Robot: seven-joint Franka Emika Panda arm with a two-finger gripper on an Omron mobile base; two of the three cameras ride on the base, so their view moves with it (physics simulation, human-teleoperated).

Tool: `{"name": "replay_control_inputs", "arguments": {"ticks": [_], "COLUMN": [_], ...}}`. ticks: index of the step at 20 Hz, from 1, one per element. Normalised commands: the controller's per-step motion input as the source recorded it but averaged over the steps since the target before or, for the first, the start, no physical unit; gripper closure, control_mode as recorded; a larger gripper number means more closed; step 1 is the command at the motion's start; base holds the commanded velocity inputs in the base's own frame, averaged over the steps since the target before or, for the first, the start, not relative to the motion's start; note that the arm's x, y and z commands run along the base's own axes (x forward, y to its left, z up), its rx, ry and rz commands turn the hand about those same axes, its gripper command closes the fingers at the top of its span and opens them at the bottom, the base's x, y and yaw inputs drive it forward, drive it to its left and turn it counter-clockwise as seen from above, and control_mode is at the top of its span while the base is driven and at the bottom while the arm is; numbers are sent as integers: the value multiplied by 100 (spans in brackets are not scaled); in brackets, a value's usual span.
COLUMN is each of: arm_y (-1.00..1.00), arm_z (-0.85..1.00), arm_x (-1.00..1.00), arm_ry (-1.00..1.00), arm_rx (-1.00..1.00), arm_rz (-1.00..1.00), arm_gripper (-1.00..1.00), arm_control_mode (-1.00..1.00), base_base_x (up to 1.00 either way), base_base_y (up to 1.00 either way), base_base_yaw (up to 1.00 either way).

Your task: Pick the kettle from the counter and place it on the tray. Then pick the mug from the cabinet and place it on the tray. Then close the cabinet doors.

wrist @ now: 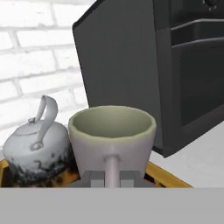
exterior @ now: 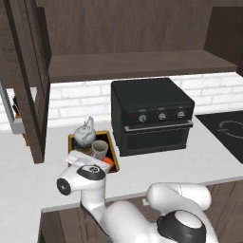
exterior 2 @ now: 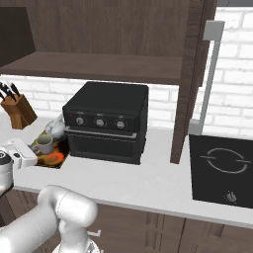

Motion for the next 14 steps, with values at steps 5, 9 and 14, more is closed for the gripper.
{"name": "replay_control_inputs", "arguments": {"ticks": [5,9,14], "arm_y": [18,18,14], "arm_z": [-30,-27,-23], "arm_x": [34,29,20], "arm_ry": [1,3,3], "arm_rx": [1,0,0], "arm_rz": [0,0,0], "arm_gripper": [100,100,100], "arm_control_mode": [-100,-100,-100], "base_base_x": [0,0,0], "base_base_y": [0,0,0], "base_base_yaw": [0,0,0]}}
